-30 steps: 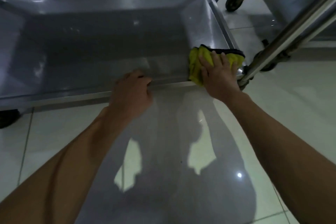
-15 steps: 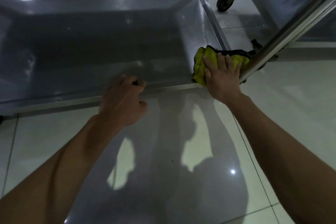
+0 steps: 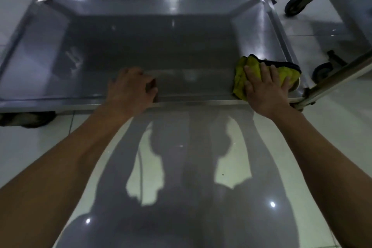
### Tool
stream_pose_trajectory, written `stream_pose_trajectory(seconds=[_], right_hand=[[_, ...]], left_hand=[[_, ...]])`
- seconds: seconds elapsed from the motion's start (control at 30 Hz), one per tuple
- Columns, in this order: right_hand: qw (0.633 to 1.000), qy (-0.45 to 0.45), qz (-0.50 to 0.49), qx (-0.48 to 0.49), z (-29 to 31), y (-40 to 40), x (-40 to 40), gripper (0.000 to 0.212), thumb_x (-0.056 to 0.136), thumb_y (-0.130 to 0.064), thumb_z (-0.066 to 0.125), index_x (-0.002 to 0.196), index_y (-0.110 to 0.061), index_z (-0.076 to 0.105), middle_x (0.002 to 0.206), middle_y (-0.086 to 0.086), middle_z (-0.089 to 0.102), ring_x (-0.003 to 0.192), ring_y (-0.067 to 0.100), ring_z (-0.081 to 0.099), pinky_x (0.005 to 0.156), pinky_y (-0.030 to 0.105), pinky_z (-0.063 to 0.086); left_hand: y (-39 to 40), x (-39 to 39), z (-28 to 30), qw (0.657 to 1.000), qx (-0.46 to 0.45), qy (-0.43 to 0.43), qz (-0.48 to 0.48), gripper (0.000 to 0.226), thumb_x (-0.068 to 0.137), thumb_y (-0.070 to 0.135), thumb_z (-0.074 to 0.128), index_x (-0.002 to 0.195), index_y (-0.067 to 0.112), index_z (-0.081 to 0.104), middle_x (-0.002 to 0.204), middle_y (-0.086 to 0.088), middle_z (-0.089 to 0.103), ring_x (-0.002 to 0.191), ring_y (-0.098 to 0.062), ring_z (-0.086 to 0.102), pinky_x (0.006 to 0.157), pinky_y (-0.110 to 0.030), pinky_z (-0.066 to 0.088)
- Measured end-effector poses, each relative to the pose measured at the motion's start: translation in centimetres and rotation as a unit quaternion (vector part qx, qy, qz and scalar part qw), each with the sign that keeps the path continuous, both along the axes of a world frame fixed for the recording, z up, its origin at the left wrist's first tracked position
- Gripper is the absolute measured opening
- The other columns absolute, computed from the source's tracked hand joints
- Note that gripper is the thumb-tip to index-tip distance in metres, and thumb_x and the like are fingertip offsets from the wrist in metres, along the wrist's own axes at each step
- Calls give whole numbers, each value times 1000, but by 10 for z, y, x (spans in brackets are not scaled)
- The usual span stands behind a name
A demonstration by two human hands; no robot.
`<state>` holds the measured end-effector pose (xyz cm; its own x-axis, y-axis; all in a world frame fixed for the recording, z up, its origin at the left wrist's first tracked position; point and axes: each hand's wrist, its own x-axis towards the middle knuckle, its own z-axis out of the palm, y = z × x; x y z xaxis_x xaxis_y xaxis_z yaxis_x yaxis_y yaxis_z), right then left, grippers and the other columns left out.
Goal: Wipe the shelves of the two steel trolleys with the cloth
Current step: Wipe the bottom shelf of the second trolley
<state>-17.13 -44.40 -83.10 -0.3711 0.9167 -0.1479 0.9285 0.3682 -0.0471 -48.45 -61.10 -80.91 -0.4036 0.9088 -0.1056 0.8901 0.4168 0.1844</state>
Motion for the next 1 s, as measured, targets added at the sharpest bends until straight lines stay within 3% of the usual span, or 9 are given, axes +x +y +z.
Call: stream_pose_trajectory(seconds=[0.07, 0.13, 0.27, 0.43, 0.57, 0.77, 1.0], right_hand=[[1000, 3, 21, 15, -3, -4, -21, 54, 106, -46, 22, 159, -40, 13, 168, 6, 5, 155, 31, 0, 118, 66, 1], [998, 6, 45, 47, -7, -11, -54, 55, 106, -44, 28, 159, -36, 17, 168, 9, 9, 154, 34, 4, 118, 65, 4], [989, -1, 150, 19, -14, -34, -147, 59, 105, -46, 20, 160, -35, 4, 169, 8, -3, 154, 34, -5, 118, 69, 0], [977, 46, 208, 15, -15, -65, -216, 59, 102, -47, 31, 159, -41, 14, 169, 4, 3, 155, 33, -3, 116, 70, -1], [974, 61, 219, -7, -14, -59, -210, 57, 104, -45, 26, 159, -41, 11, 169, 1, 0, 155, 31, -6, 116, 68, -5], [971, 70, 226, -20, -12, -47, -179, 53, 105, -48, 22, 157, -45, 9, 169, -3, 0, 155, 26, -7, 118, 64, -5], [987, 50, 149, 34, -6, -7, -81, 55, 106, -44, 29, 159, -40, 15, 168, 1, 7, 155, 28, 1, 120, 61, 6]], left_hand=[[-7, -14, -10, 999, -42, -15, -2, 48, 95, 52, 48, 138, 33, 56, 145, -8, 48, 136, -32, 42, 110, -55, 37], [-10, -12, -14, 999, -29, -18, -16, 46, 95, 50, 46, 137, 33, 56, 142, -6, 49, 134, -32, 42, 107, -56, 41], [-15, -2, -10, 1000, -18, 8, -4, 41, 97, 47, 45, 134, 35, 56, 140, -2, 48, 133, -31, 40, 101, -60, 43], [-14, -3, -6, 1000, -10, -12, 20, 33, 92, 39, 48, 107, 16, 67, 123, -4, 53, 123, -30, 46, 95, -59, 46], [-16, -1, -5, 1000, -17, -13, 20, 34, 92, 40, 47, 106, 17, 67, 122, -4, 51, 123, -30, 45, 96, -59, 45], [-13, 5, 2, 997, -68, -9, 20, 35, 96, 42, 41, 122, 29, 59, 138, -4, 45, 132, -32, 38, 102, -65, 38], [23, 33, 14, 1000, -6, 7, -6, 40, 90, 34, 53, 127, 19, 58, 130, -14, 55, 125, -37, 49, 103, -61, 41]])
